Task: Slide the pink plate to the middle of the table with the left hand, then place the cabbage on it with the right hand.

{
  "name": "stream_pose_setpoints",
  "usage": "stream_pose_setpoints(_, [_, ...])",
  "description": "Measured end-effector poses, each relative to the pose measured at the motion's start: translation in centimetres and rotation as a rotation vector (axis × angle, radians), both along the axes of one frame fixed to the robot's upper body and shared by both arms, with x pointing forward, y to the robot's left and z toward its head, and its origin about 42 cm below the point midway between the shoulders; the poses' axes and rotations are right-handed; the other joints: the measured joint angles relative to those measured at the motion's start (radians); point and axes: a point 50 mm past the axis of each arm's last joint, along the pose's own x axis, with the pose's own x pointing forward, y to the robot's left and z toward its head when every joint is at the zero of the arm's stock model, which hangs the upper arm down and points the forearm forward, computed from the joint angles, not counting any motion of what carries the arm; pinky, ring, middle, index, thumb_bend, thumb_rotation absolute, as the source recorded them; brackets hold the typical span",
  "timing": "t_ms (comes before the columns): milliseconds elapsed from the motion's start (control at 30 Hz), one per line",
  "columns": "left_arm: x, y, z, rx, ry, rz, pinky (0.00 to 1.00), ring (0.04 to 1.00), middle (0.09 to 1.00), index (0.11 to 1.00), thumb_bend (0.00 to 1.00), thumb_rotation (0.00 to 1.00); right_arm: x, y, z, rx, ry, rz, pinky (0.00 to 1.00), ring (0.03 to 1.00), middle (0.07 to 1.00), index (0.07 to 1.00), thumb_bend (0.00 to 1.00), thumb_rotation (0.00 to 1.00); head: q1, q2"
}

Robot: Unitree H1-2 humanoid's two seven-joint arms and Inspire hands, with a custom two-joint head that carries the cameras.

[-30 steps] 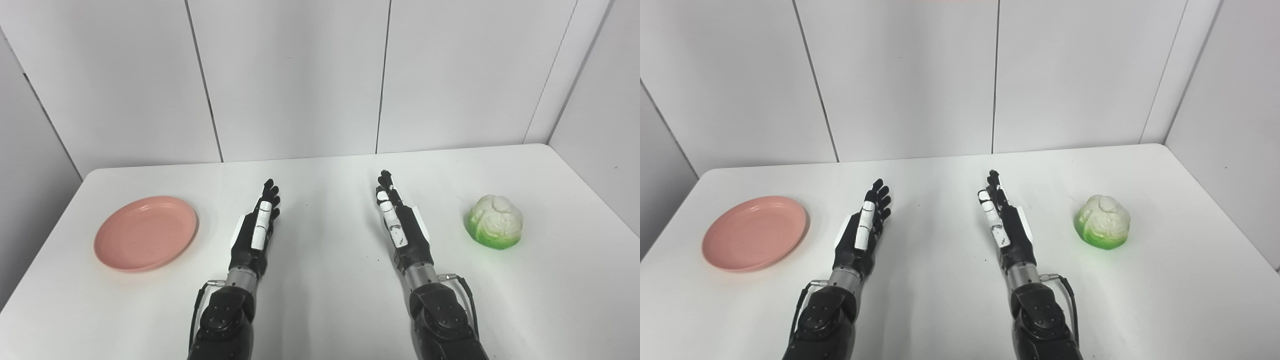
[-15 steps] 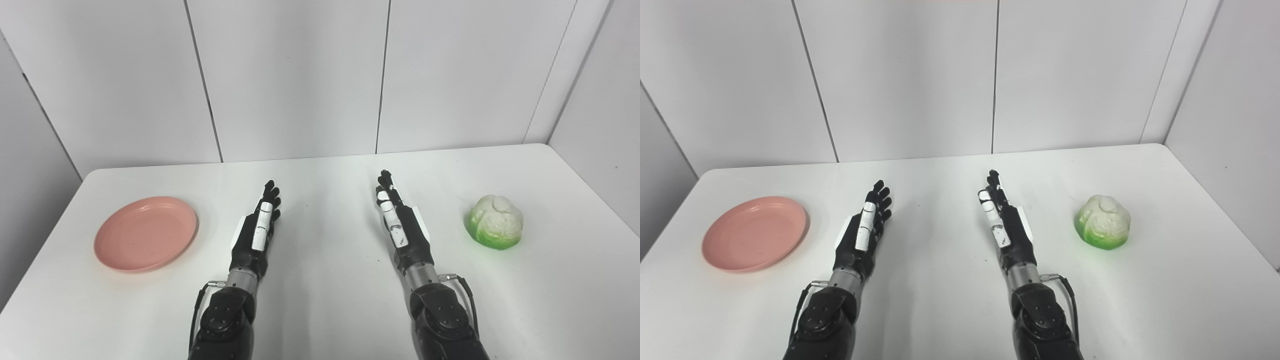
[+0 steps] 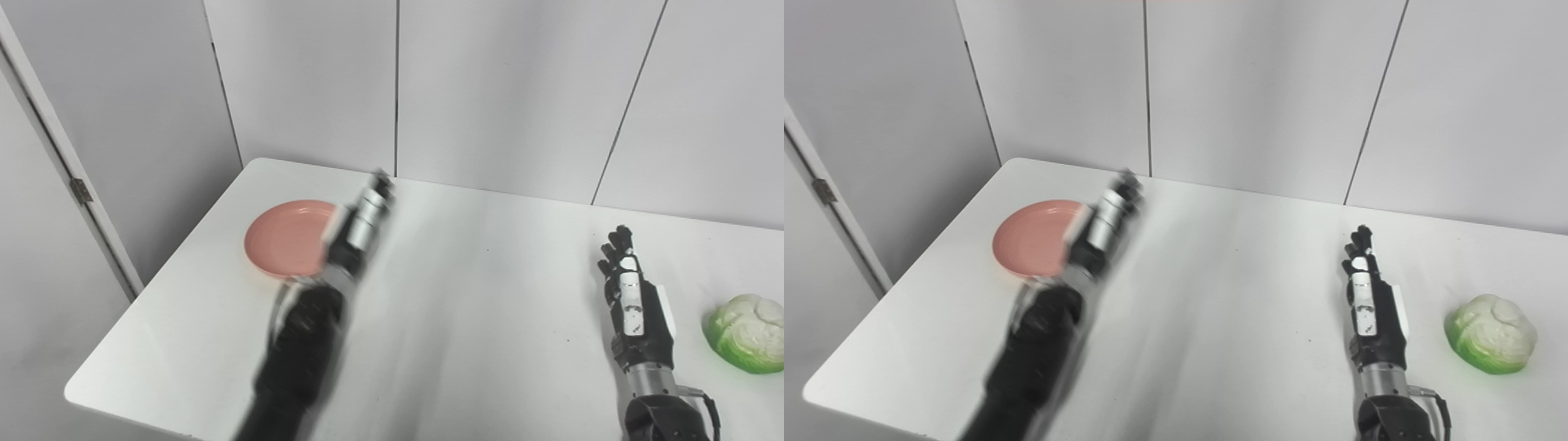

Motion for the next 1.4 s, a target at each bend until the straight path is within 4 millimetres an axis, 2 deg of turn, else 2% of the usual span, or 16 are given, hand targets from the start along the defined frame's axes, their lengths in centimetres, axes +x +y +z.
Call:
stream_pose_setpoints(33, [0.2, 0.9, 1.0, -0.002, -0.025, 0.018, 0.92, 0.882, 0.872, 0.868, 0.87, 1.00, 0.0, -0.2, 0.0, -0.001, 0.000, -0.004, 1.00, 1.000, 1.000, 1.000, 0.68, 0.98, 0.014, -0.009])
stream_pose_setpoints(100, [0.2, 2.3, 1.6, 0.002, -0.035, 0.045, 0.89, 0.858, 0.847, 0.841, 0.87, 1.00, 0.1, -0.4, 0.0, -0.007, 0.001, -0.002, 1.00, 1.000, 1.000, 1.000, 0.69, 0.98, 0.014, -0.009])
stream_pose_setpoints(200, [0.1, 3.3, 0.9, -0.007, 0.007, 0.080, 0.86, 0.838, 0.828, 0.819, 0.88, 1.00, 0.1, -0.4, 0.0, -0.009, -0.001, -0.005, 1.00, 1.000, 1.000, 1.000, 0.69, 0.98, 0.025, -0.015])
stream_pose_setpoints(233, [0.1, 3.6, 0.7, -0.010, 0.014, 0.092, 0.79, 0.798, 0.799, 0.792, 0.84, 1.00, 0.1, -0.4, 0.0, -0.007, -0.001, -0.006, 1.00, 1.000, 1.000, 1.000, 0.70, 0.97, 0.025, -0.015])
stream_pose_setpoints(300, [0.1, 4.4, 0.3, -0.008, 0.027, 0.119, 0.74, 0.770, 0.773, 0.766, 0.82, 1.00, 0.1, -0.3, 0.1, -0.004, -0.002, -0.001, 1.00, 1.000, 1.000, 1.000, 0.70, 0.96, 0.058, -0.026])
stream_pose_setpoints(367, [0.1, 6.3, 0.0, 0.003, 0.038, 0.161, 0.73, 0.763, 0.761, 0.752, 0.81, 1.00, 0.1, -0.3, 0.1, 0.001, -0.003, 0.006, 1.00, 1.000, 1.000, 1.000, 0.69, 0.96, 0.069, -0.031])
stream_pose_setpoints(500, [-0.3, 9.9, 0.6, 0.039, 0.028, 0.244, 0.72, 0.747, 0.744, 0.733, 0.80, 1.00, 0.0, -0.8, 0.1, -0.006, -0.002, -0.001, 1.00, 1.000, 1.000, 1.000, 0.68, 0.97, 0.083, -0.037])
stream_pose_setpoints(600, [-0.6, 11.8, 0.8, 0.045, 0.025, 0.303, 0.71, 0.738, 0.735, 0.718, 0.79, 1.00, 0.0, -1.1, 0.0, -0.013, -0.001, -0.002, 1.00, 1.000, 1.000, 1.000, 0.64, 0.98, 0.100, -0.041])
stream_pose_setpoints(667, [-0.9, 12.9, 0.3, 0.043, 0.038, 0.345, 0.71, 0.736, 0.732, 0.712, 0.79, 1.00, 0.0, -1.1, 0.0, -0.012, -0.001, 0.000, 1.00, 1.000, 1.000, 1.000, 0.62, 0.98, 0.100, -0.043])
stream_pose_setpoints(867, [-1.0, 13.5, -1.7, 0.053, 0.088, 0.386, 0.70, 0.721, 0.712, 0.699, 0.77, 1.00, 0.0, -1.2, 0.0, -0.001, -0.010, 0.004, 1.00, 1.000, 1.000, 1.000, 0.59, 0.98, 0.107, -0.044])
stream_pose_setpoints(1200, [-1.4, 14.4, -3.4, 0.072, 0.120, 0.418, 0.73, 0.735, 0.729, 0.712, 0.78, 1.00, -0.1, -1.3, 0.0, 0.005, -0.010, 0.003, 1.00, 1.000, 1.000, 1.000, 0.61, 0.97, 0.106, -0.041])
stream_pose_setpoints(1400, [-1.5, 13.5, -6.6, 0.083, 0.202, 0.393, 0.76, 0.754, 0.738, 0.718, 0.76, 1.00, -0.1, -1.4, 0.1, 0.002, -0.013, 0.002, 1.00, 1.000, 1.000, 1.000, 0.61, 0.98, 0.101, -0.035])
